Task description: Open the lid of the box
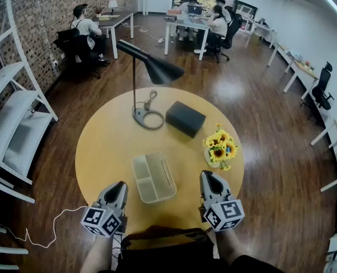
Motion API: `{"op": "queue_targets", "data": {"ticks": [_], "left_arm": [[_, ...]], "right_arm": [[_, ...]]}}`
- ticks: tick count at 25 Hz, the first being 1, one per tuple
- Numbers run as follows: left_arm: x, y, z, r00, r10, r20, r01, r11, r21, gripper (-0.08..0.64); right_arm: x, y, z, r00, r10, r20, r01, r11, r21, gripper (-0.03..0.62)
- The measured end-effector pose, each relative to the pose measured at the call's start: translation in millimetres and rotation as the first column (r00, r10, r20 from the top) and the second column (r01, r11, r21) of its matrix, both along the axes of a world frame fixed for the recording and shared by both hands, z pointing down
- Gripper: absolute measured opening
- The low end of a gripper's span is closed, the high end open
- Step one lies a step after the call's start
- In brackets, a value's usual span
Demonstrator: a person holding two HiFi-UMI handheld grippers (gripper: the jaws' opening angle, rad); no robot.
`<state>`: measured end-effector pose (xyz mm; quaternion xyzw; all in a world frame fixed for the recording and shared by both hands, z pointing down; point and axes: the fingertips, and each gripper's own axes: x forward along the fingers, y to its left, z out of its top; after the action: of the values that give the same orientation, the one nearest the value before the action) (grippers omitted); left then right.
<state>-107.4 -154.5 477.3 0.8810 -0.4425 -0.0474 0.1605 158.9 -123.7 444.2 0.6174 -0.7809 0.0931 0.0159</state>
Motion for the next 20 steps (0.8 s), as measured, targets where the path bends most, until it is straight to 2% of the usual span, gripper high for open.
{"op": "queue_targets", "data": {"ticks": [2,3,4,5,7,9,12,16,20], "left_arm": [[8.8,-10.8,14.8,1.000,0.018,-0.009,-0.018,0.998,-0.062,0.032],[13.6,-17.4,25.5,0.999,0.028,-0.025,-0.031,0.993,-0.113,0.060],[18.4,-24.7,39.2,0.998,0.037,-0.043,-0.044,0.983,-0.181,0.124],[22.8,-31.8,55.2,0.998,0.039,-0.053,-0.051,0.966,-0.255,0.185],[29.9,-42.4,87.0,0.999,0.031,-0.020,-0.036,0.926,-0.376,0.201],[36.4,-46.4,111.5,0.998,0.032,0.054,-0.004,0.897,-0.443,0.201],[42.6,-46.3,129.3,0.991,0.032,0.126,0.033,0.876,-0.481,0.199],[47.0,-45.1,134.3,0.997,0.026,0.066,0.011,0.866,-0.500,0.138],[51.8,-44.5,132.4,0.998,0.030,0.057,0.002,0.873,-0.487,0.107]], "right_arm": [[-15.5,-11.5,11.3,0.999,-0.048,-0.007,0.048,0.998,-0.035,0.003],[-23.9,-17.6,17.9,0.997,-0.074,-0.009,0.074,0.996,-0.056,0.003],[-32.7,-24.0,25.6,0.995,-0.102,-0.012,0.100,0.992,-0.081,0.003],[-41.6,-30.3,34.3,0.992,-0.127,-0.017,0.125,0.986,-0.108,0.003],[-58.4,-42.0,53.8,0.984,-0.171,-0.043,0.162,0.973,-0.167,0.005],[-73.0,-51.6,70.9,0.976,-0.206,-0.063,0.188,0.957,-0.221,0.074],[-85.5,-61.2,79.6,0.974,-0.211,-0.084,0.185,0.952,-0.245,0.077],[-94.9,-70.4,101.2,0.971,-0.205,-0.121,0.160,0.938,-0.308,0.077],[-96.9,-78.7,128.2,0.964,-0.172,-0.203,0.088,0.926,-0.367,0.077]]}}
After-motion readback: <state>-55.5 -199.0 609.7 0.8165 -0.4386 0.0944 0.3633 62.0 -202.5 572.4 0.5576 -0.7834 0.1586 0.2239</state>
